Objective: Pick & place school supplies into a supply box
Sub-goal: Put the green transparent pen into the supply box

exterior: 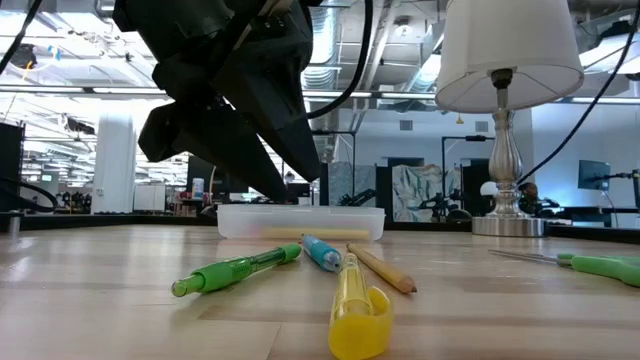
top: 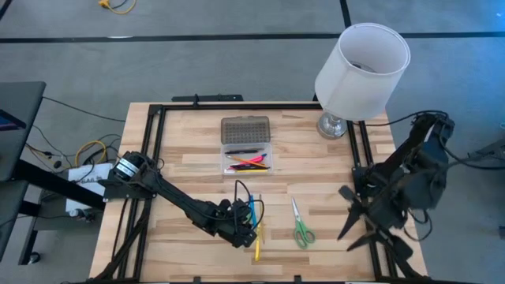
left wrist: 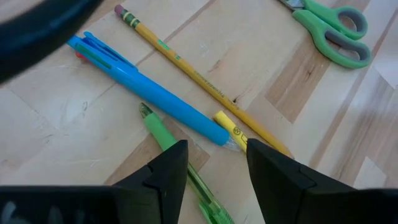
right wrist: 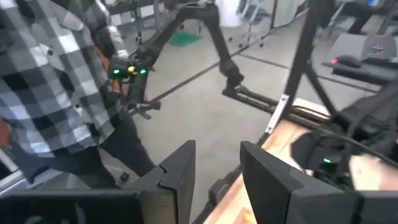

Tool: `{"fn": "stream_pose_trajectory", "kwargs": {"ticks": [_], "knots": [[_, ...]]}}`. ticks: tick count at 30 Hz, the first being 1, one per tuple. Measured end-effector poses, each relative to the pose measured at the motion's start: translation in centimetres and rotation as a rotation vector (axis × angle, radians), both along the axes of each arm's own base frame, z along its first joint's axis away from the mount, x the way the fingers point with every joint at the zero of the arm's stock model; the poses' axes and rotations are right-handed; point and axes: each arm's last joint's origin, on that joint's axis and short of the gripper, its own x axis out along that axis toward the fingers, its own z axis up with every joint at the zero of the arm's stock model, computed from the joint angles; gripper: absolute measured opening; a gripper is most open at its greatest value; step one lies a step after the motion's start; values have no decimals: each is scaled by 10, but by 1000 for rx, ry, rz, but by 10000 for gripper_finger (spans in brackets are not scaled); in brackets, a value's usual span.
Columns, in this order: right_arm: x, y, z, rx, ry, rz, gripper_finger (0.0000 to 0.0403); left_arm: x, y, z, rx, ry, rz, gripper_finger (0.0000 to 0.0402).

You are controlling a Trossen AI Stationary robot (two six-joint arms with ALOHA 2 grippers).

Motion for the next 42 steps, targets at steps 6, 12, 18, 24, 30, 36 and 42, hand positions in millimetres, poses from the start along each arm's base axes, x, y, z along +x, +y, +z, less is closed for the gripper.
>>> {"fn": "stream_pose_trajectory", "kwargs": {"ticks": [6,12,18,24,30,36,42], "knots": [[-11,-25,-37,124,-109,-40,120,0,0,0,-14,0,21,159],[-24,-45,-82,308,-210,-73,120,-4,2,-2,-35,35,80,159],[-25,-51,-114,400,-263,-89,120,-7,3,-5,-94,100,81,159],[-25,-48,-122,399,-269,-82,120,-6,3,-6,-115,103,84,159],[-24,-48,-122,392,-271,-80,120,6,-7,-32,-183,119,8,159],[-27,-46,-121,392,-281,-60,120,9,-18,-42,-173,135,5,159],[-28,-45,-121,396,-283,-54,120,4,-16,-42,-142,182,23,152]]}}
